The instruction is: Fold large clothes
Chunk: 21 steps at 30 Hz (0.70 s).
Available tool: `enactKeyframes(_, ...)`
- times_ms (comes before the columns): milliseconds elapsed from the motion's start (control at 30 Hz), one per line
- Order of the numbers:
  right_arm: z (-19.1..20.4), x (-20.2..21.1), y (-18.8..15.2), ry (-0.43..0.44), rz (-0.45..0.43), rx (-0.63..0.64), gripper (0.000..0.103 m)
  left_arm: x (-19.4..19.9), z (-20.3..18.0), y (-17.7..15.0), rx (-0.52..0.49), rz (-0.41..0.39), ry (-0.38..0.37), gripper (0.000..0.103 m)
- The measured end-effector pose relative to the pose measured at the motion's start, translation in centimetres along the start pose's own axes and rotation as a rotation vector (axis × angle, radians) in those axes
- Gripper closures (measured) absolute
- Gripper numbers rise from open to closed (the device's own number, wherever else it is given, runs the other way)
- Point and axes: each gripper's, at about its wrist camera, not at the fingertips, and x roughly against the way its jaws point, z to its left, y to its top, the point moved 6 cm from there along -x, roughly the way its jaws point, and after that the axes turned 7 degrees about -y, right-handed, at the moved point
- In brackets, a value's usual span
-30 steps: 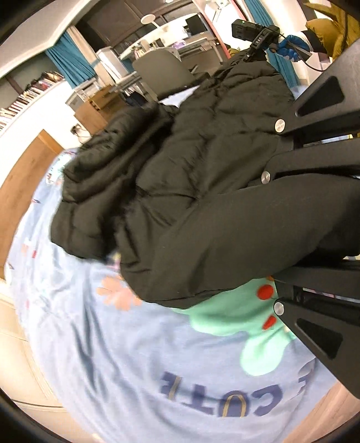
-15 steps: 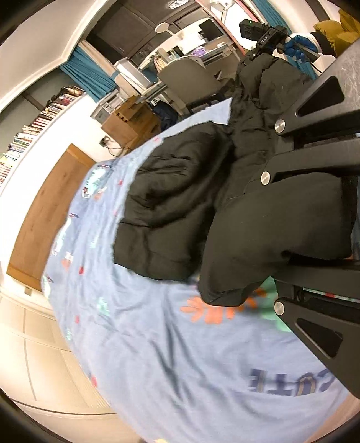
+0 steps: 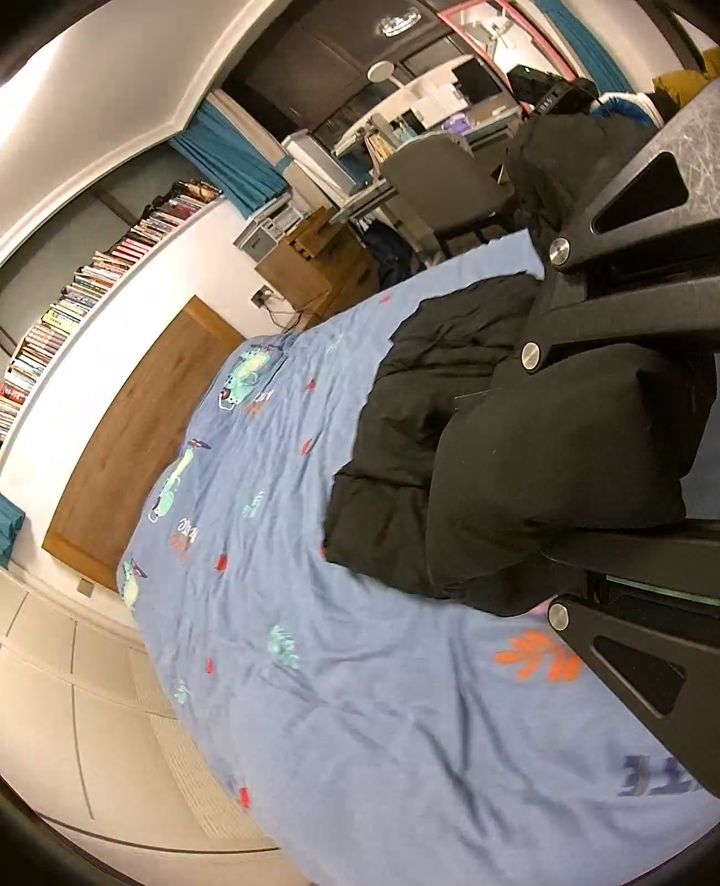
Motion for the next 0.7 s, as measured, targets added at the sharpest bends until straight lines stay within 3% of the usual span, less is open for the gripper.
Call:
enactKeyframes(467,-3.3,-13.0,9.4,-0.147,-0.015,-0.082,0.094,-11.4,5.0,8.6,0.042,0.03,0.124,0.087)
enactKeyframes(700,-6.6,-21.4,11.3,-0.244,0.013,-0.119,0.093,-17.8,9.3,10.6,0.114,0.065,0.169,0.083)
